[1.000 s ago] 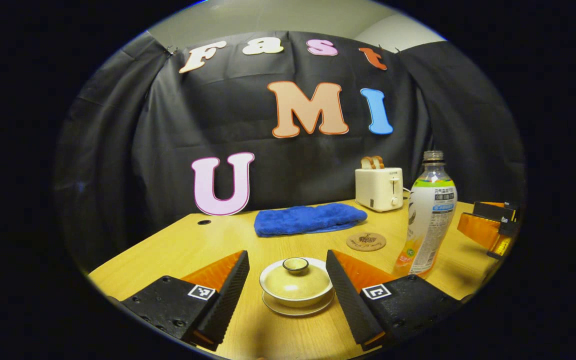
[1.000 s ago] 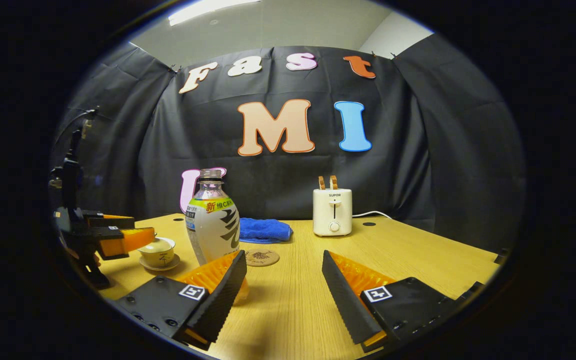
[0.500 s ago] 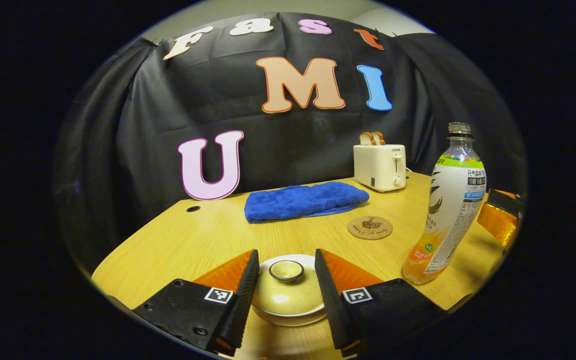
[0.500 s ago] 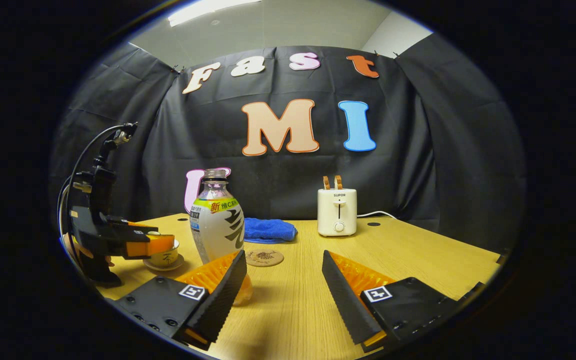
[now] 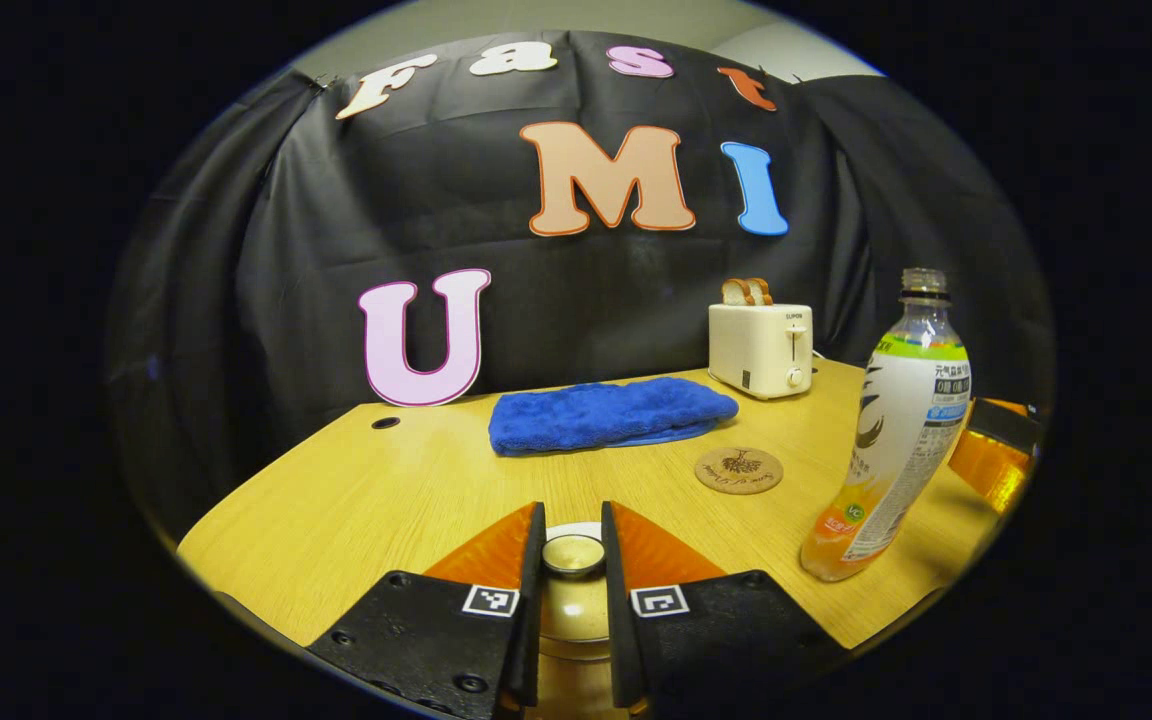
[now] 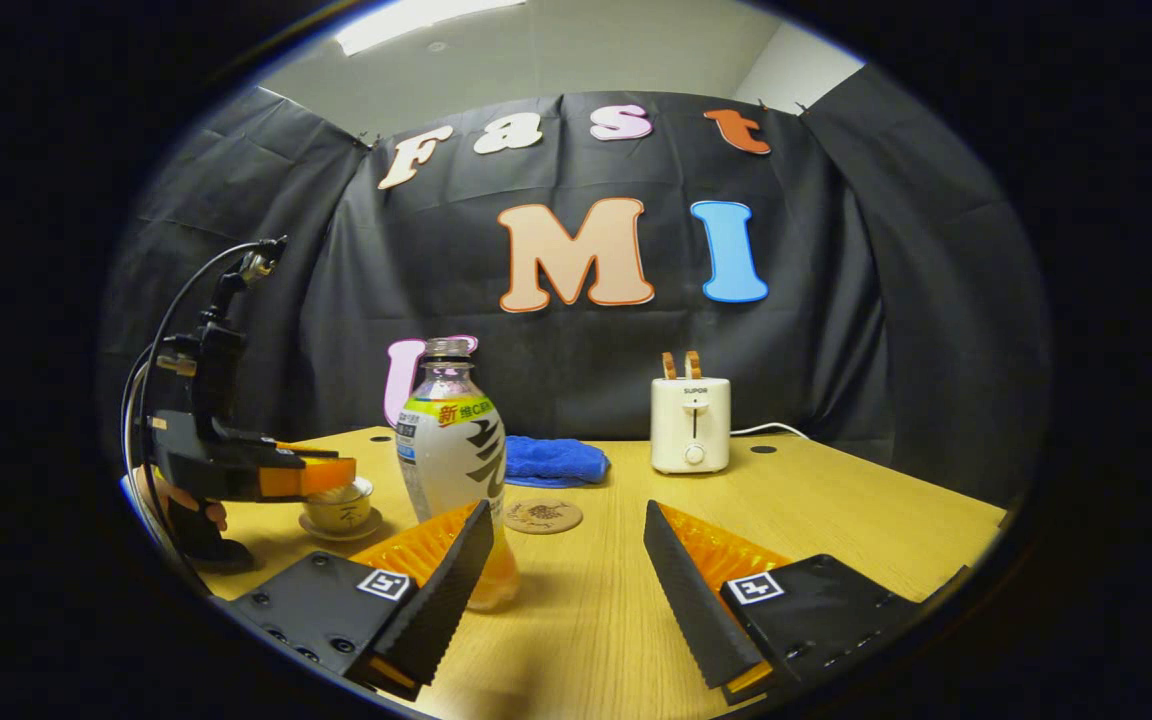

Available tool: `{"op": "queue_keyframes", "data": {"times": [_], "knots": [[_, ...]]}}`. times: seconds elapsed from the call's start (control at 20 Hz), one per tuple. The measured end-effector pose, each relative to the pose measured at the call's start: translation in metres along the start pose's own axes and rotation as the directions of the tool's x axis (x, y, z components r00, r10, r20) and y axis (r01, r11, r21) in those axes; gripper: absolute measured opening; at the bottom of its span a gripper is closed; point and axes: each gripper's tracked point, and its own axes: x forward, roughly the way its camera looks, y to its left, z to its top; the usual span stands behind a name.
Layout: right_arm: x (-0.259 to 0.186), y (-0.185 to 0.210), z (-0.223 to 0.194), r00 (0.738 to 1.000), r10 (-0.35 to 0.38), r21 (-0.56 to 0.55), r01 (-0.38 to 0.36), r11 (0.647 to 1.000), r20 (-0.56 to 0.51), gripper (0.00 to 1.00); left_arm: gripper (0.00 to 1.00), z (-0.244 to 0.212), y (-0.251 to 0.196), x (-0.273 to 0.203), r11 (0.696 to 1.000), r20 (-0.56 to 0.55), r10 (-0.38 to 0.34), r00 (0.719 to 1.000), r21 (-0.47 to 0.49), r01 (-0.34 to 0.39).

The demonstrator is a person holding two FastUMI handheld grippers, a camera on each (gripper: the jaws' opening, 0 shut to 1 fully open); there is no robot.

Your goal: Open the teacup lid with one hand, grasp the water bottle and pour water into the teacup with the other hand; after pouring, place the water bottle on the coaster and then close the teacup lid.

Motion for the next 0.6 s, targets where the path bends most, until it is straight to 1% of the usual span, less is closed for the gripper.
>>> {"op": "queue_keyframes", "data": {"times": [0.05,0.1,0.15,0.3,0.35,0.4,0.6], "knots": [[0.000,0.001,0.000,1.000,0.010,0.000,-0.010,1.000,0.000,0.94,0.26,0.005,0.001,-0.003,1.000,0.009,0.001,1.000,0.000,-0.001],[0.000,0.004,0.000,1.000,0.022,0.001,-0.022,1.000,-0.001,0.94,0.25,0.010,0.004,-0.006,1.000,0.019,0.006,1.000,0.003,-0.006],[-0.001,0.006,0.000,0.999,0.036,0.001,-0.036,0.999,-0.001,0.98,0.25,0.013,0.009,-0.011,1.000,0.027,0.014,1.000,0.004,-0.014],[-0.003,0.015,0.000,0.997,0.078,0.003,-0.078,0.997,-0.002,0.98,0.26,0.021,0.025,-0.028,0.999,0.055,0.042,0.998,-0.001,-0.042],[-0.004,0.019,-0.001,0.996,0.094,0.003,-0.094,0.996,-0.003,0.98,0.26,0.020,0.031,-0.033,0.998,0.056,0.057,0.997,-0.001,-0.057],[-0.004,0.024,-0.001,0.994,0.111,0.004,-0.111,0.994,-0.005,0.94,0.26,0.019,0.039,-0.039,0.997,0.056,0.072,0.996,-0.001,-0.072],[-0.005,0.047,-0.002,0.985,0.172,0.006,-0.172,0.985,-0.007,0.94,0.26,0.006,0.066,-0.064,0.992,0.039,0.126,0.991,-0.010,-0.126]]}}
